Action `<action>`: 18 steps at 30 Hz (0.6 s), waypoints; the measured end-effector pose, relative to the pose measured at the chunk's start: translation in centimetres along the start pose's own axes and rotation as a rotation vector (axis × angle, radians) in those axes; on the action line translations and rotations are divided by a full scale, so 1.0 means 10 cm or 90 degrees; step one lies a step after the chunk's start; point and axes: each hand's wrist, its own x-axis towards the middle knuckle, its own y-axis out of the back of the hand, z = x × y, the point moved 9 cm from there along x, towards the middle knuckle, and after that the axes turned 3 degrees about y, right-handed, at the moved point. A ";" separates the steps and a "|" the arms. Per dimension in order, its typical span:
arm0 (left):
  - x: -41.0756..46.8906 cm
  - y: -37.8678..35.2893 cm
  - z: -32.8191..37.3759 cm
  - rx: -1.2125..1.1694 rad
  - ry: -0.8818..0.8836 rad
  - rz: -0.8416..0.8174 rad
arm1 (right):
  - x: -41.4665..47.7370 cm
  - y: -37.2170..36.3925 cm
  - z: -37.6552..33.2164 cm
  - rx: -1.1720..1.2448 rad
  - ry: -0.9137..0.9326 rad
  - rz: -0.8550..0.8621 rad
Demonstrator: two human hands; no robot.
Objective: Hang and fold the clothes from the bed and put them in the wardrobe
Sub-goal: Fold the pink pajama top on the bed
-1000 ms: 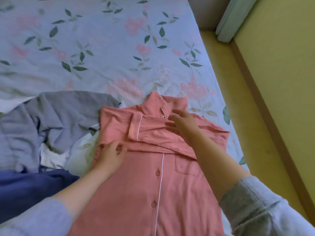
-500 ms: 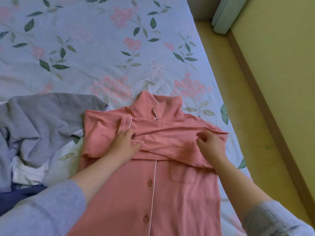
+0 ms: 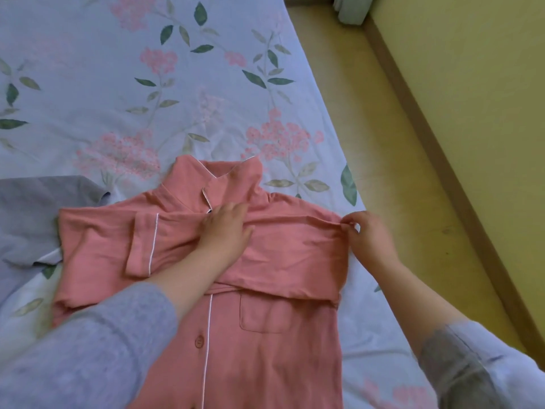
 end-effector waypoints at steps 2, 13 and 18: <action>0.07 -0.04 -0.01 0.038 0.025 0.009 | 0.09 0.01 0.08 -0.021 -0.002 0.004; 0.31 -0.19 0.03 -0.050 0.020 0.012 | 0.35 -0.04 0.29 -0.040 -0.017 -0.061; 0.16 -0.15 -0.19 -0.066 0.012 0.051 | 0.08 -0.13 0.21 -0.026 -0.022 0.010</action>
